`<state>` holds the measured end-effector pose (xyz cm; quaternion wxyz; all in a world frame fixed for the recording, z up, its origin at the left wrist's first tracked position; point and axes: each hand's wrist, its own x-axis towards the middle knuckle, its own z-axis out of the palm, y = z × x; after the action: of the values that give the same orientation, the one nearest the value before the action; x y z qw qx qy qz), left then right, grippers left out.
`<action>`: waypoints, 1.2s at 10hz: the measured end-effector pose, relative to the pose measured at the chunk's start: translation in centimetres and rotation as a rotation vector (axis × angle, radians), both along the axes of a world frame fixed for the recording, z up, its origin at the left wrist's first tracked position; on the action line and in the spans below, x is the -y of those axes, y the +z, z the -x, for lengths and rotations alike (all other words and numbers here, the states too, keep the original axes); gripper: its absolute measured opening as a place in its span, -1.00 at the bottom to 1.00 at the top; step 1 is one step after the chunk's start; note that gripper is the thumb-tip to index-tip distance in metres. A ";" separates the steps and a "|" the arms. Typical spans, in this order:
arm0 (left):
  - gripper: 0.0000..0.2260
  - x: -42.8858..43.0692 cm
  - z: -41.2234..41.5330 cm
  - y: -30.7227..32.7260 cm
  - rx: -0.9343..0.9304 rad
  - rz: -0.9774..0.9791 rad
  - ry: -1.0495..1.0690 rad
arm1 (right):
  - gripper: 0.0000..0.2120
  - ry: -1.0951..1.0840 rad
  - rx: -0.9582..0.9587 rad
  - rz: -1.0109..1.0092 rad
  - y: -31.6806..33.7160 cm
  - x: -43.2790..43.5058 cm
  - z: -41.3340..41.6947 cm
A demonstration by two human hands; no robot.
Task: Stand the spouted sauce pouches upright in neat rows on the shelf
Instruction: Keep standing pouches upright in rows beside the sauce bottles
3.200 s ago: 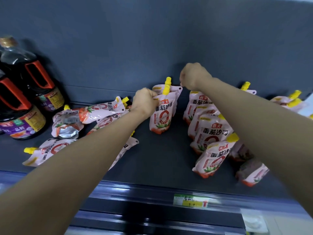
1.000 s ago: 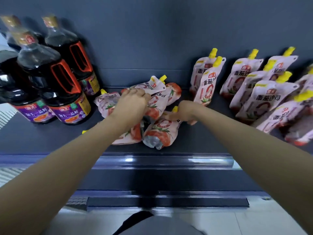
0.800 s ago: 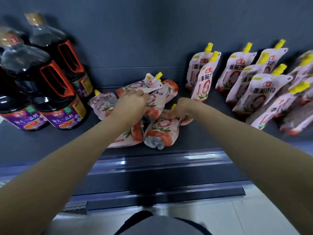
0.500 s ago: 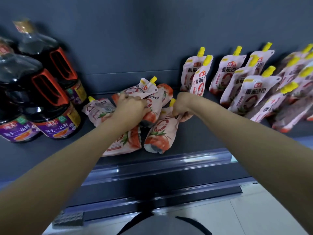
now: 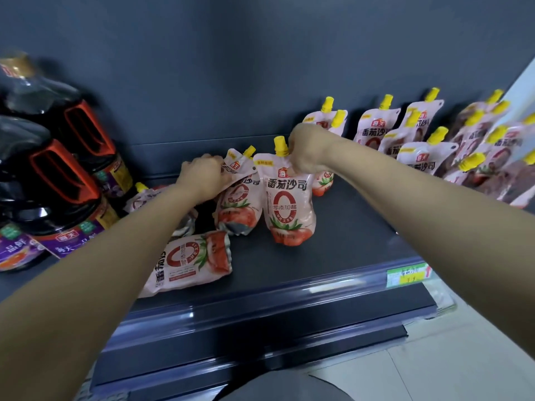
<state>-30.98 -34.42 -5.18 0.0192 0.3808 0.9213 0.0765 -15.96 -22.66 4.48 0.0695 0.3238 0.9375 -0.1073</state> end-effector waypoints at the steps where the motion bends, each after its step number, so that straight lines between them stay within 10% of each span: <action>1: -0.54 -1.0 1.4 -0.2 0.198 -0.010 0.042 | -0.88 0.063 0.023 -0.064 0.5 -0.1 0.1; 8: -0.52 -2.4 3.3 1.9 0.743 -0.382 0.245 | -0.69 0.064 -0.049 0.115 0.1 -2.1 -1.4; 12: -0.80 1.5 -1.7 6.3 0.508 -0.702 0.234 | -0.72 0.086 0.017 -0.043 3.1 -3.2 -4.5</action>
<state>-29.25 -35.95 1.14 0.1059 0.2268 0.8424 0.4771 -11.46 -19.43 7.53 0.0751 0.2855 0.9520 -0.0812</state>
